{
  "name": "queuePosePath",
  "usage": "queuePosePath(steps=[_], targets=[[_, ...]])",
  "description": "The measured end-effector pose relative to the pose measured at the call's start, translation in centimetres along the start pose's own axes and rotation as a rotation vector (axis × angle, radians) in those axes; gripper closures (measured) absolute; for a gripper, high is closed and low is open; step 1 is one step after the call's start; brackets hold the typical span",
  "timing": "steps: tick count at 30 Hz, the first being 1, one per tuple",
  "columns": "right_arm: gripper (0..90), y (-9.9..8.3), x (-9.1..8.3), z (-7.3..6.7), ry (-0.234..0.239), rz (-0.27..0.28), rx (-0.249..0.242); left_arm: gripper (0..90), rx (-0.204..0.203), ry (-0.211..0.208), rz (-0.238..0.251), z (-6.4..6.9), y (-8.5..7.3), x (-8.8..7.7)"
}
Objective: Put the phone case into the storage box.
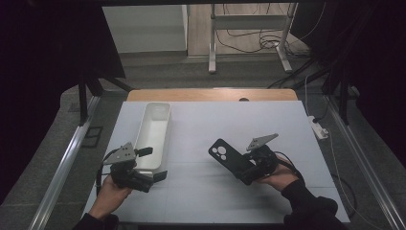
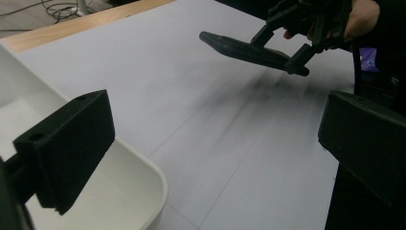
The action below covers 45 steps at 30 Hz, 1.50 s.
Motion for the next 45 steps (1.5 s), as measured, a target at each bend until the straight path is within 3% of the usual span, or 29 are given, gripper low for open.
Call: queuePosePath(steps=[4, 14, 31, 45], targets=[[14.6, 0.1, -0.1, -0.6, 0.017, 0.029, -0.015, 0.0, 0.014, 0.002, -0.002, 0.2, 0.4, 0.5], [14.5, 0.3, 0.0, -2.0, 0.068, 0.077, -0.054, 0.0, 0.054, -0.092, 0.017, 0.5, 1.7, 2.4], [14.5, 0.6, 0.0, -3.2, 0.15, 0.152, -0.081, 0.0, 0.078, -0.192, 0.04, 1.0, 3.0, 4.8], [14.4, 1.1, -0.4, -3.9, 0.176, 0.228, -0.126, 0.0, 0.106, -0.289, 0.045, 1.8, 3.1, 6.2]])
Point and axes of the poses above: each handheld gripper's, and its own axes: x roughly forward along the jaws, y roughly out of its top, z roughly to its right, the point moved 4 cm from there along x, roughly forward along the jaws, and after that the axes turned 12 degrees about -x, right-handed, at the moved point
